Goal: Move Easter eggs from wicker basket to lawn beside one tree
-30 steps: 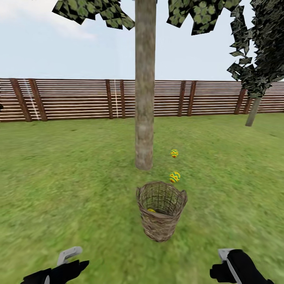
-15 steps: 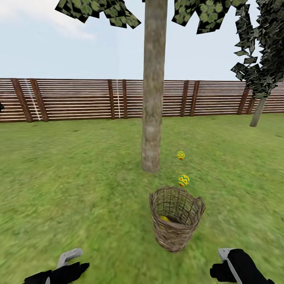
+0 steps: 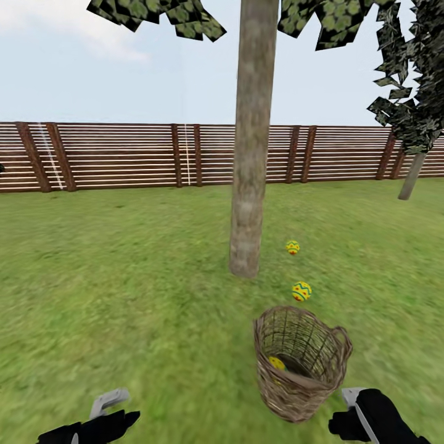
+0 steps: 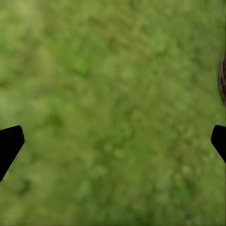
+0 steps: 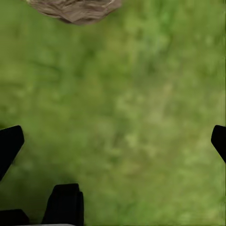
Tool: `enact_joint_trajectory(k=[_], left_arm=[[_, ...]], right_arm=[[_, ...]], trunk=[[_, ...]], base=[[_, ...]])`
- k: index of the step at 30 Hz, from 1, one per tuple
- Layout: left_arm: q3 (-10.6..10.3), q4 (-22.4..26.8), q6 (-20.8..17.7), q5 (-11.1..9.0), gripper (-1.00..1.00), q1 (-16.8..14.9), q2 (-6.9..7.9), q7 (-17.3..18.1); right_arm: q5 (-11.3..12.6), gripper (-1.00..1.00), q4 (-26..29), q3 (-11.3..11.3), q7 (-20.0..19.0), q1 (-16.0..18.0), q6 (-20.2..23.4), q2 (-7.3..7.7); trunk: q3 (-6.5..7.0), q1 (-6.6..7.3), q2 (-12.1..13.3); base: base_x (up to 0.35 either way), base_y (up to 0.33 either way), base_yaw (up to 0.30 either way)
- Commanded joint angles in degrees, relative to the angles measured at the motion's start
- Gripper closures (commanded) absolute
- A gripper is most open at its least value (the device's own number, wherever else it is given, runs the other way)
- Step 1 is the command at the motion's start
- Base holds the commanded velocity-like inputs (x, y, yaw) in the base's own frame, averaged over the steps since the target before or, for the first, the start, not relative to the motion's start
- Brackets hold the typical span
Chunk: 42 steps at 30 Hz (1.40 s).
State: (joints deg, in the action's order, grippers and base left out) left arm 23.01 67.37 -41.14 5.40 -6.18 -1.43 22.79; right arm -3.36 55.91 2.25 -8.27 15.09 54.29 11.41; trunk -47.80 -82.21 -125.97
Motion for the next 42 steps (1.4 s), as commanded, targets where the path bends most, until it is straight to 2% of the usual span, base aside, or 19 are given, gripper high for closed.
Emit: enact_joint_trajectory(k=[1,14,18,19,21,23,24,28,29,31,32,35,37,42], left_arm=[[0.2,0.05,-0.14,0.57,-1.0,-0.06,-0.07,0.54],[0.29,0.05,0.01,0.48,-1.0,-0.06,-0.07,0.44],[0.4,0.15,0.04,0.49,-1.0,-0.06,0.03,0.43],[0.42,0.18,0.06,0.52,-1.0,-0.06,0.06,0.42],[0.45,0.21,0.05,0.55,-1.0,-0.06,0.1,0.41],[0.46,0.25,0.02,0.56,-1.0,-0.06,0.2,0.44],[0.46,0.27,0.02,0.55,-1.0,-0.06,0.46,0.48],[0.59,0.08,-0.23,0.54,-1.0,-0.06,1.24,0.5],[0.64,0.07,-0.3,0.55,-1.0,-0.06,1.6,0.5],[0.75,0.26,-0.77,0.35,-1.0,-0.06,3.68,0.57],[0.83,0.4,-1.75,0.14,-1.0,-0.06,5.28,0.62],[0.91,0.54,-4.18,-0.16,-1.0,-0.06,7.62,0.66],[0.96,0.5,-4.72,-0.22,-1.0,-0.06,8.39,0.67],[0.75,2.4,-5.26,-0.41,-1.0,-0.06,8.48,0.71]], right_arm=[[-0.35,-1.0,0.08,0.1,-0.43,0.03,0.27,0.04],[-0.13,-1.0,0.08,0.12,-0.6,0.03,0.28,0.12],[-0.31,-1.0,0.08,0.55,-0.6,0.03,0.34,0.66],[-0.27,-1.0,0.08,1.12,-0.65,0.03,0.39,1.04],[-0.01,-1.0,0.08,3.33,-0.87,0.03,0.49,2.82],[0.17,-1.0,0.08,3.98,-1.16,0.03,0.57,4.36],[0.24,-1.0,0.08,4.24,-1.77,0.03,0.61,5.79],[-0.21,-1.0,0.01,4.45,-2.21,0.03,0.72,7.0],[-0.35,-1.0,0.03,4.47,-2.23,0.03,0.81,7.39],[-0.54,-1.0,0.06,4.49,-2.28,0.03,1.09,8.95],[-0.45,-1.0,0.07,4.5,-2.28,0.03,1.26,9.95],[-0.14,-1.0,0.42,4.48,-2.28,0.03,2.1,10.84],[-0.35,-1.0,1.63,4.38,-2.28,0.03,2.43,10.88],[-1.16,-1.0,1.81,4.11,-2.14,0.03,2.6,11.35]], trunk=[[-0.06,-0.02,-0.03],[-0.06,-0.02,-0.03],[-0.06,-0.02,-0.03],[-0.06,-0.02,-0.03],[-0.06,-0.02,-0.03],[-0.06,-0.02,-0.03],[-0.06,-0.02,-0.03],[-0.06,-0.02,-0.03],[-0.06,-0.02,-0.03],[-0.06,-0.02,-0.03],[-0.06,-0.02,-0.03],[-0.06,-0.02,-0.03],[-0.06,-0.02,-0.03],[-0.06,-0.02,-0.03]], base=[[0.284,0.22,0.0],[0.053,0.318,-0.048],[0.0,0.338,-0.048],[0.0,0.338,-0.014],[0.0,0.338,-0.005],[0.0,0.338,-0.002],[0.0,0.338,-0.001],[0.0,0.338,0.002],[0.0,0.338,0.008],[0.0,0.338,0.003],[0.0,0.301,0.001],[0.0,0.141,0.001],[0.0,0.041,0.0],[0.044,0.007,0.0]])
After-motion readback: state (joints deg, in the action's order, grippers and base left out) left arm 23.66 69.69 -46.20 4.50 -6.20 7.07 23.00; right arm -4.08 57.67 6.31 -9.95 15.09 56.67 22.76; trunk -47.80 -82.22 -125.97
